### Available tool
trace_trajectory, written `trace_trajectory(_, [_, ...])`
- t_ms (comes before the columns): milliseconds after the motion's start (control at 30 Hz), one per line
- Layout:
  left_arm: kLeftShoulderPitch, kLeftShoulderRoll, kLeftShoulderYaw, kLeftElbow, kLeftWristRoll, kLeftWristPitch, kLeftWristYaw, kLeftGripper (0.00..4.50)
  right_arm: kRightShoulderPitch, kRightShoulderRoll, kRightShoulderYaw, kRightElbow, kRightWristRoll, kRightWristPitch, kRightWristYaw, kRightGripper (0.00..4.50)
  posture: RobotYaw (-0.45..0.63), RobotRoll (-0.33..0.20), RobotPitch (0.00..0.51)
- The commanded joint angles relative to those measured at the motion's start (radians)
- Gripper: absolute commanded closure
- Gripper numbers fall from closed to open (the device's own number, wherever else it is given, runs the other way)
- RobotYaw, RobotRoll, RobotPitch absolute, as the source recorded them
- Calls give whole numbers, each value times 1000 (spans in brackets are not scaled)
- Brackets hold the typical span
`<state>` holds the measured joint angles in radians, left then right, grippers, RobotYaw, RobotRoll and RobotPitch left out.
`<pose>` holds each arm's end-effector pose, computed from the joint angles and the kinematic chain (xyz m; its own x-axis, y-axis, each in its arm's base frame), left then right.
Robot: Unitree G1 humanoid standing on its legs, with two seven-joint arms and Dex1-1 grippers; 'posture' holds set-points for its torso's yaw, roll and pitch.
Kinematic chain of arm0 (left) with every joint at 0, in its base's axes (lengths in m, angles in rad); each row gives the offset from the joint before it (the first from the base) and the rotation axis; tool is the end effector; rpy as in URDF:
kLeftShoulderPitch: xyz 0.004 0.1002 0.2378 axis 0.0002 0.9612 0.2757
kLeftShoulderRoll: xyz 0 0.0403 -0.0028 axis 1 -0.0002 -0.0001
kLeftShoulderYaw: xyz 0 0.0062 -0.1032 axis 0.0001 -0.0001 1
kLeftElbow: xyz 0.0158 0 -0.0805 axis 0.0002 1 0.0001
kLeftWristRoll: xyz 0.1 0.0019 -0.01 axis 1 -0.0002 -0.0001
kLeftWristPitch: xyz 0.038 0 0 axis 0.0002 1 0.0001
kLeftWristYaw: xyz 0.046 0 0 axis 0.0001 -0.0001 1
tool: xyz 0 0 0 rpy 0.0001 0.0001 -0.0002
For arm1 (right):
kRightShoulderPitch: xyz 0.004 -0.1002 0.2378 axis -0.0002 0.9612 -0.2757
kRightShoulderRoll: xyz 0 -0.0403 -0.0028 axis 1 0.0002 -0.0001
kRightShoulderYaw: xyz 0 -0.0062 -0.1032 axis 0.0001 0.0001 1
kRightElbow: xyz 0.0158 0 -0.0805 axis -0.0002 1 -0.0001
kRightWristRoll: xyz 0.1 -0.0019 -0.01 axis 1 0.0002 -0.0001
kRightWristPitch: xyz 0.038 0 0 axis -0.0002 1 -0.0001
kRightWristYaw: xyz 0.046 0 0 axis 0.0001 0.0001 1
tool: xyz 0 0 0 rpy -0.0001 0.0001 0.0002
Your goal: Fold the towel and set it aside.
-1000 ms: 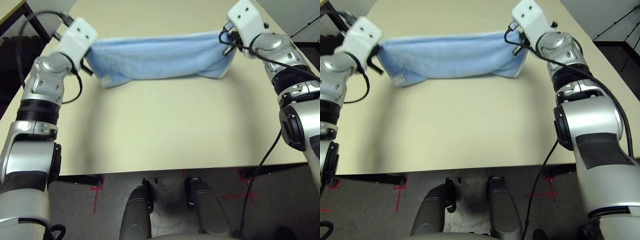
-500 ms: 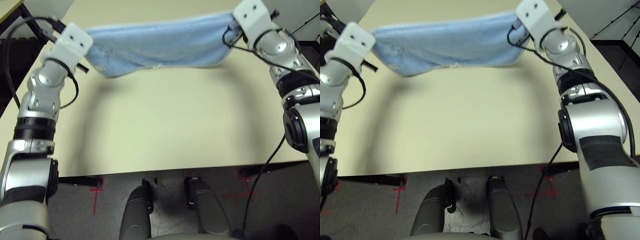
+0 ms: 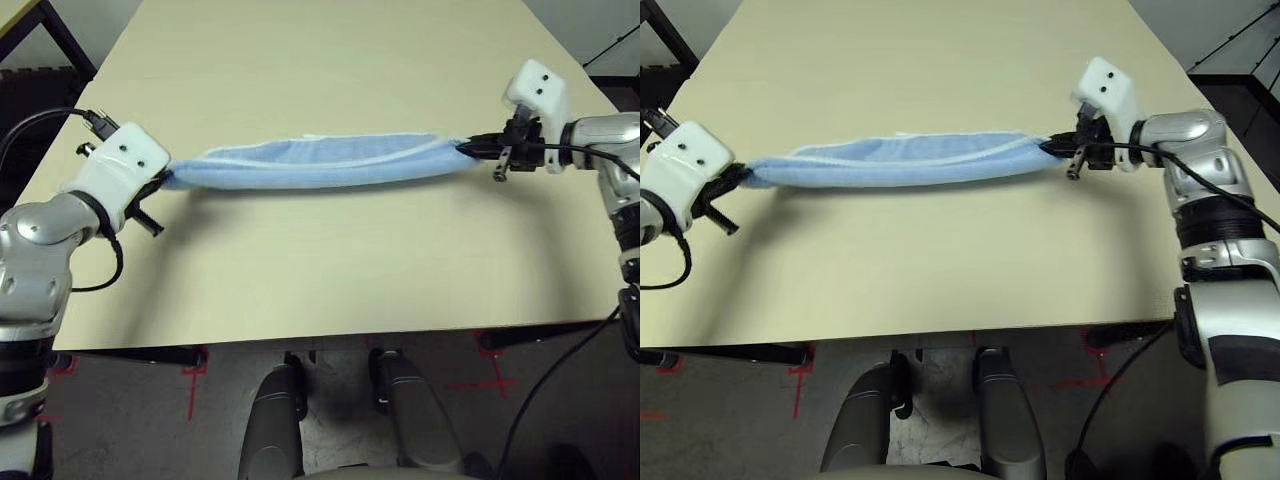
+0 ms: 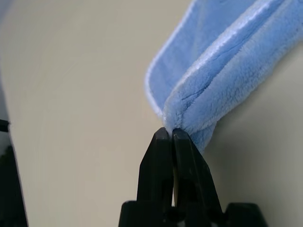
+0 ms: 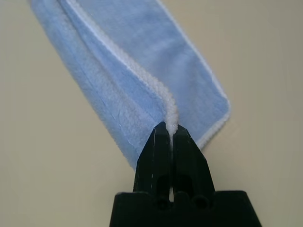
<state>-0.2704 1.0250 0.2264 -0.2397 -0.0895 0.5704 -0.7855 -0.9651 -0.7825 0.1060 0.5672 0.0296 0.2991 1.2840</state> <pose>0.2170 0.3012 0.2393 0.9098 -0.2193 -0.3525 0.4078 0.6313 0.6597 0.3247 -0.2778 0.2550 0.5796 0.6552 -0.4846 -0.8148 0.4568 -0.3569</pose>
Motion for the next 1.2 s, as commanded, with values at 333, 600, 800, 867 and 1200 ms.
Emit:
trace_trajectory(333, [109, 113, 102, -70, -135, 92, -159, 4460, 15, -59, 40, -76, 7, 120, 136, 4500, -105, 0, 242])
trace_trajectory(600, [-80, 28, -11, 72, -67, -17, -29, 4460, -44, 24, 26, 88, -60, -9, -118, 4500, -111, 0, 242])
trace_trajectory(800, [-187, -34, -98, 192, -15, -107, 15, 4460, -114, 82, 36, 262, -123, -113, -310, 4500, -126, 0, 245])
trace_trajectory(867, [-206, -50, -118, 220, -1, -129, 19, 4460, -129, 98, 42, 305, -142, -140, -354, 4500, -127, 0, 246])
trace_trajectory(1200, [-286, -136, -203, 367, 83, -233, 71, 4460, -153, 187, 48, 434, -185, -208, -456, 4500, -123, 0, 243])
